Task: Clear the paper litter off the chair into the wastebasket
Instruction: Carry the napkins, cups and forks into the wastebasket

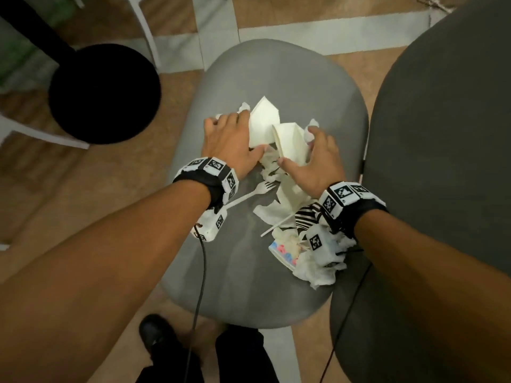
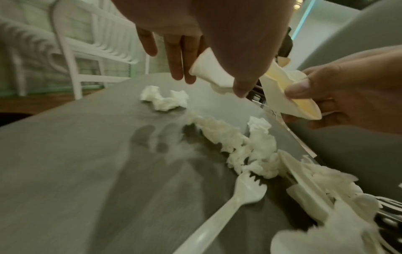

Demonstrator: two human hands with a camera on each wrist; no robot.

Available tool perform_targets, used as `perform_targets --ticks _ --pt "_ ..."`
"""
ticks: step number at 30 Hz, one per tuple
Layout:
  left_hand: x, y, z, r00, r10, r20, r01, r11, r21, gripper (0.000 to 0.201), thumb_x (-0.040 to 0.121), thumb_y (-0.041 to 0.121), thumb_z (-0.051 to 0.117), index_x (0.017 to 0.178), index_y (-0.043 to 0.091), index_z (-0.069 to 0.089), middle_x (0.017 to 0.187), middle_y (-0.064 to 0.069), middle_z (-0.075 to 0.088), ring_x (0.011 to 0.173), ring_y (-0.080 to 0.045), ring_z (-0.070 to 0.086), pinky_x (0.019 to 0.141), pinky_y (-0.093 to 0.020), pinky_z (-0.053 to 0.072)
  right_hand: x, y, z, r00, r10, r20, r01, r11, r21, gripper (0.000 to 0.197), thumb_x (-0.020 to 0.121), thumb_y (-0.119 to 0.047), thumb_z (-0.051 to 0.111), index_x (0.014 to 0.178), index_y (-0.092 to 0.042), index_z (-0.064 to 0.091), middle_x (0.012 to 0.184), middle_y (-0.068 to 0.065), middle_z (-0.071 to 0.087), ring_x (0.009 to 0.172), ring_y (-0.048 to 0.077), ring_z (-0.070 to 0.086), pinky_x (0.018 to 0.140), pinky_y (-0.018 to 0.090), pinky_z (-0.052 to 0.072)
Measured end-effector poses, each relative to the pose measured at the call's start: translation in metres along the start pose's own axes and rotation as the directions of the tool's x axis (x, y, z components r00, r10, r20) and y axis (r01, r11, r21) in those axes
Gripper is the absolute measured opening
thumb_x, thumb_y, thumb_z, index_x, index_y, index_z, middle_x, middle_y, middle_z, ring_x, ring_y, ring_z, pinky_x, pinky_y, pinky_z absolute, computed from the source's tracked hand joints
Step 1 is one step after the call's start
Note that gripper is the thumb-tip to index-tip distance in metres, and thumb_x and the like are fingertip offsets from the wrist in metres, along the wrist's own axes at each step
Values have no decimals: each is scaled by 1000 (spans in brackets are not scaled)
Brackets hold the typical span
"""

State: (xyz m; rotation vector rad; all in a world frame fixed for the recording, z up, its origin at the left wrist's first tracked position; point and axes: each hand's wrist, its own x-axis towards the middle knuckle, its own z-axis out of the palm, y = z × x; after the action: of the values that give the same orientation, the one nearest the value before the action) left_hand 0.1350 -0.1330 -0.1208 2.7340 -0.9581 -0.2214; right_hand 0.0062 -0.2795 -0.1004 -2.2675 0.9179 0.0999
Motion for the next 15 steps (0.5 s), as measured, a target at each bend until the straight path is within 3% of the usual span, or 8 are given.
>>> perform_targets --ticks 2,4,6,8,12,14,15 --pt "-30 -25 -8 994 -96 -42 90 987 -134 68 80 58 56 135 19 44 126 0 60 118 -24 53 99 -42 31 -9 -30 20 998 -53 19 52 997 49 90 71 -56 73 144 -20 36 133 6 47 122 25 49 106 42 43" --pt "-74 -56 -13 978 -199 -60 181 958 -220 65 81 56 57 133 19 44 118 1 62 112 -24 54 98 -41 32 -22 -64 46 992 -117 45 113 991 70 87 72 -54 72 143 -19 37 133 6 47 123 24 48 107 40 43" --pt "-125 -92 -14 955 -293 -40 275 929 -248 63 82 54 59 132 19 43 111 0 63 107 -26 54 95 -41 32 -37 -98 74 981 -168 98 159 983 96 85 75 -51 72 145 -19 35 134 6 46 123 22 47 107 31 39" --pt "-181 -144 -10 913 -407 25 400 880 -256 65 82 52 63 135 20 42 116 -5 62 110 -30 54 95 -42 32 -57 -137 112 957 -232 175 211 969 128 84 78 -48 71 147 -18 33 136 5 45 122 19 48 100 24 36" --pt "-277 -262 9 796 -568 209 605 762 -231 73 82 41 73 143 18 40 133 -13 57 115 -38 58 92 -43 47 -108 -196 196 856 -397 331 373 918 136 77 83 -38 70 146 -12 34 140 8 49 127 23 49 106 33 41" --pt "-306 -308 21 761 -585 281 645 729 -229 73 79 35 77 142 19 43 134 -13 57 115 -39 57 91 -43 49 -130 -211 240 799 -385 462 400 914 70 73 86 -35 68 146 -12 33 140 9 51 127 27 51 102 34 43" --pt "-315 -323 29 765 -571 298 638 737 -224 73 77 32 79 141 20 46 133 -13 58 115 -37 57 93 -43 49 -137 -213 259 777 -358 518 414 910 8 69 87 -35 66 145 -13 35 137 10 53 123 29 54 96 33 45"
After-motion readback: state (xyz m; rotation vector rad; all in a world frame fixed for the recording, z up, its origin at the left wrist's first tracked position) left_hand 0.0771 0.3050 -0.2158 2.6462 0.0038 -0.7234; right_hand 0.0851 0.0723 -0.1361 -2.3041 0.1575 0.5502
